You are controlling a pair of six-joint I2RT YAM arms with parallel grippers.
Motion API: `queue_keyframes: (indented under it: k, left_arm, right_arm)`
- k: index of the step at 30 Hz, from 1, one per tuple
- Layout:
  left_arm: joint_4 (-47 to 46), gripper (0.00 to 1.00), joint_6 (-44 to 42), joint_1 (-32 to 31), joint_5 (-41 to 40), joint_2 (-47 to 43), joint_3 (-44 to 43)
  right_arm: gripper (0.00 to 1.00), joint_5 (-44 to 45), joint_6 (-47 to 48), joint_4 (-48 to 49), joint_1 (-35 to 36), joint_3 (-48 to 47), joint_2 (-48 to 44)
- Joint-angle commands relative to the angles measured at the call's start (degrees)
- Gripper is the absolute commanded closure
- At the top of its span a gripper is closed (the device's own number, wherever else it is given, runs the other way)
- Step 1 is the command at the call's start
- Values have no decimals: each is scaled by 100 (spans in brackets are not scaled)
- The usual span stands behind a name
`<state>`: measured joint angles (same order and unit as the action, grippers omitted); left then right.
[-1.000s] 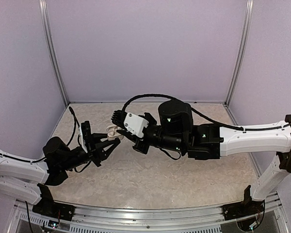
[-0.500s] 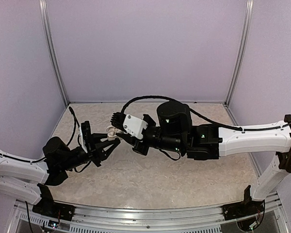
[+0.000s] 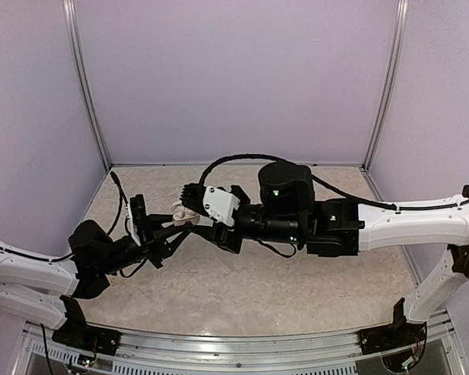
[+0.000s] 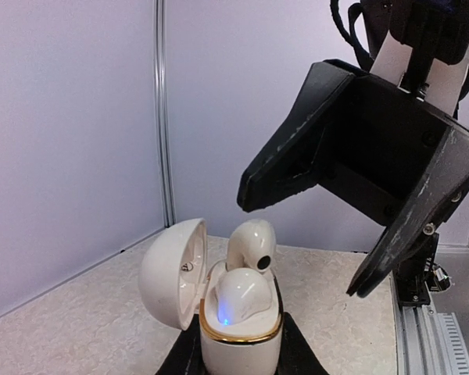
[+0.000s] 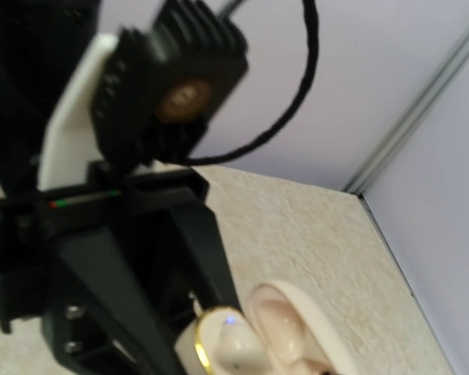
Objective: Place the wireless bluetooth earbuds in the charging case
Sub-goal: Insert the right earbud into the right side groove of the charging case, then adjust the right earbud in the right side groove of the charging case.
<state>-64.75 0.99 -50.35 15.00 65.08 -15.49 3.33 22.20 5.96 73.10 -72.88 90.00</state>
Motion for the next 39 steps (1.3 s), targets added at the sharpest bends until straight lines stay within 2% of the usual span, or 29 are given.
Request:
queue_keyframes:
  k: [1,6,13,16,39]
  left_arm:
    - [-240,97,-13,-32,65,-13,-151]
    - [-248,97,5,-35,126,-13,-157]
    - [-281,97,22,-45,277,-13,-163]
    - [-283,97,24,-62,290,-5,-174]
    - [-196,97,-64,-116,325,67,-244]
  right_arm:
    - [52,-324,-64,30,18,116,-442]
    - [54,-314,-120,-80,-16,161,-623]
    - [74,-437,-281,-331,-215,173,-731]
    - [79,-496,-260,-415,-229,144,-659]
    - [88,-448,-284,-558,-259,-126,-108]
